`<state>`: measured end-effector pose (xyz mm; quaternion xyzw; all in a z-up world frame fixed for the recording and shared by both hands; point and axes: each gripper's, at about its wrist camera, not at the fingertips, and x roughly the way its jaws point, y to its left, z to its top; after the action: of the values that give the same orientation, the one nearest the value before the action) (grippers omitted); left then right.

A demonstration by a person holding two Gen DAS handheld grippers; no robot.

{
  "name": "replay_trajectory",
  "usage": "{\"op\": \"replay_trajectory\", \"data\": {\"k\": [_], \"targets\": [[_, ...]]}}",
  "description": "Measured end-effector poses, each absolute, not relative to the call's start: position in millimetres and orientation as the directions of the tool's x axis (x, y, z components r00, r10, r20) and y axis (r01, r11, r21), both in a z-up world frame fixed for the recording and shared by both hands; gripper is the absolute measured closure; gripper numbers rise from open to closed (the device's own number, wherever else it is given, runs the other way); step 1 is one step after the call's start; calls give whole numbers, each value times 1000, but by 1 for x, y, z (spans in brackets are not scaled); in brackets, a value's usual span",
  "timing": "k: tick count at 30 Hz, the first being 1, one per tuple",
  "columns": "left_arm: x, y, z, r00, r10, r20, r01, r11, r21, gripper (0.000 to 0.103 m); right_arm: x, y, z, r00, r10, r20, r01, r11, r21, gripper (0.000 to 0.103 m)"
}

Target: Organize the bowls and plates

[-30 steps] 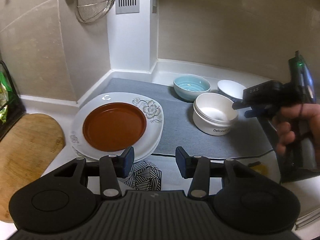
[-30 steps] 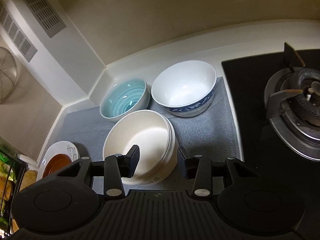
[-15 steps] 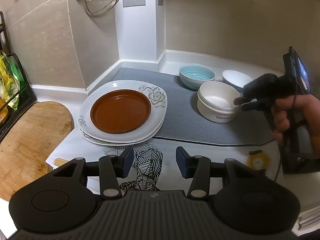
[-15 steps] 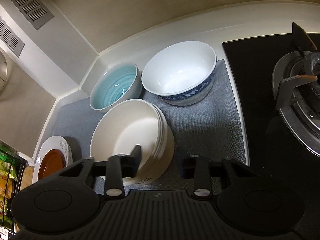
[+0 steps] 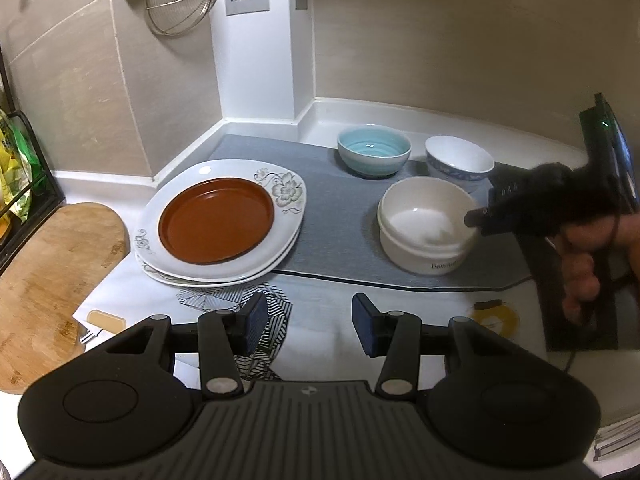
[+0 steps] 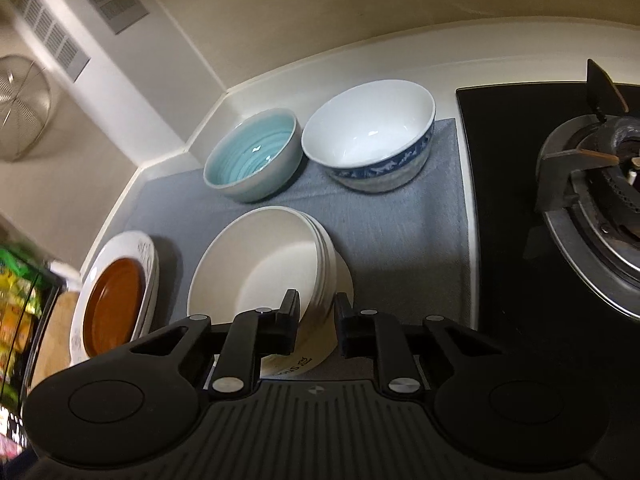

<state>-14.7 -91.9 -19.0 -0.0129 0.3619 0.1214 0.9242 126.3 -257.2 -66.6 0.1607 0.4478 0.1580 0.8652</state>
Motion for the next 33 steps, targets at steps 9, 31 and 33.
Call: {"op": "replay_trajectory", "data": {"k": [9,31,33], "targets": [[-17,-110,-17,719,208,-663,-222,973,65,50,92,-267,-67,520,440,-732,-190,895,404,84],[-9,-123,-26,756,149,-638,-173,985,24,48,51,-272,-63,506,419,-754,-233,908,348,81],[-9,-120,-28,755,148,-639,-177,984,19,48,52,-271,-65,504,416,-757,-232,909,345,81]]}}
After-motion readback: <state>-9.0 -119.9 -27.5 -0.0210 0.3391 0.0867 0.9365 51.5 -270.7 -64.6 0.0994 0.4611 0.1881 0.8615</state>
